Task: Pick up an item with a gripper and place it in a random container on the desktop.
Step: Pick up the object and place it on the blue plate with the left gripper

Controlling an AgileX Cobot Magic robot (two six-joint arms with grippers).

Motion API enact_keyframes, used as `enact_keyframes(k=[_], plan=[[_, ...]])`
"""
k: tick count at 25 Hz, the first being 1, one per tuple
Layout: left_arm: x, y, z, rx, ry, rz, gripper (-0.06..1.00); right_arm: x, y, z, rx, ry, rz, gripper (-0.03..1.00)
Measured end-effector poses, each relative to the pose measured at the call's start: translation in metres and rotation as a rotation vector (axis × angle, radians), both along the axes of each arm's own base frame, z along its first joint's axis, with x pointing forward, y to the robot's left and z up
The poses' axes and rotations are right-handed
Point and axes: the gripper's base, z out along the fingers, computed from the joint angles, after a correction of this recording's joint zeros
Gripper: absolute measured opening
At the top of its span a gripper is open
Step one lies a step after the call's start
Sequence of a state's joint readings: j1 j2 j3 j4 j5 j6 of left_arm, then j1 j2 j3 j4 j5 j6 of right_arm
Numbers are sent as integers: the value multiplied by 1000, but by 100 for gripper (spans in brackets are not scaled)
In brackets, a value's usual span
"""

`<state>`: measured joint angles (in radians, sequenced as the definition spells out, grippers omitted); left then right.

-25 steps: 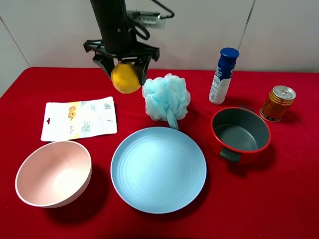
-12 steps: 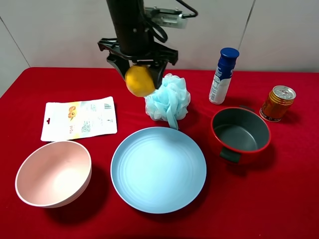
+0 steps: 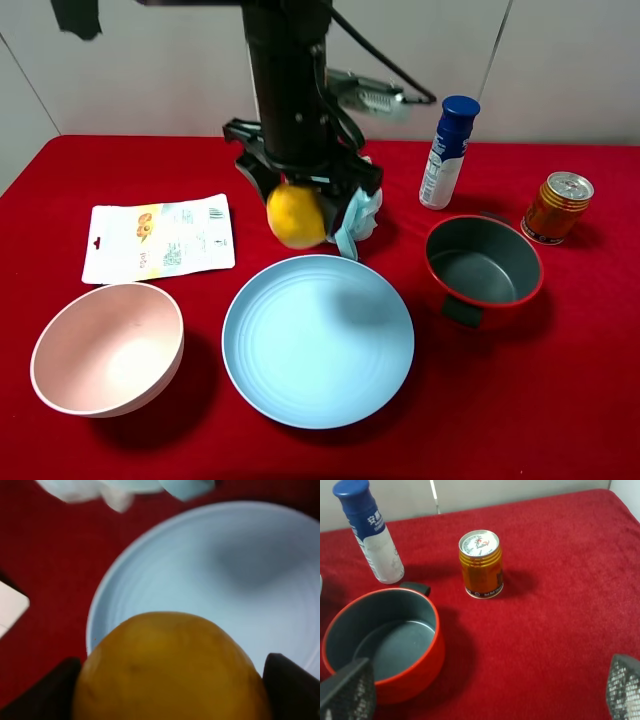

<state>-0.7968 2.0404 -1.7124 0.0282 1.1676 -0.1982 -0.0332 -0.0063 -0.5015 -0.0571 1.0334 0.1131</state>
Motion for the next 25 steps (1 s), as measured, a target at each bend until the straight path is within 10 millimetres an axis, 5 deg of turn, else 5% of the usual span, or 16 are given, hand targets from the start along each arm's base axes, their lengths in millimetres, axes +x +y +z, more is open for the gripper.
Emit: enact_keyframes(k=[13, 25], plan=[[-45, -6, -40, 150, 83, -121, 70, 0, 0, 0, 0, 0, 0, 69], [-54, -3, -78, 68, 63, -111, 70, 0, 0, 0, 0, 0, 0, 69]])
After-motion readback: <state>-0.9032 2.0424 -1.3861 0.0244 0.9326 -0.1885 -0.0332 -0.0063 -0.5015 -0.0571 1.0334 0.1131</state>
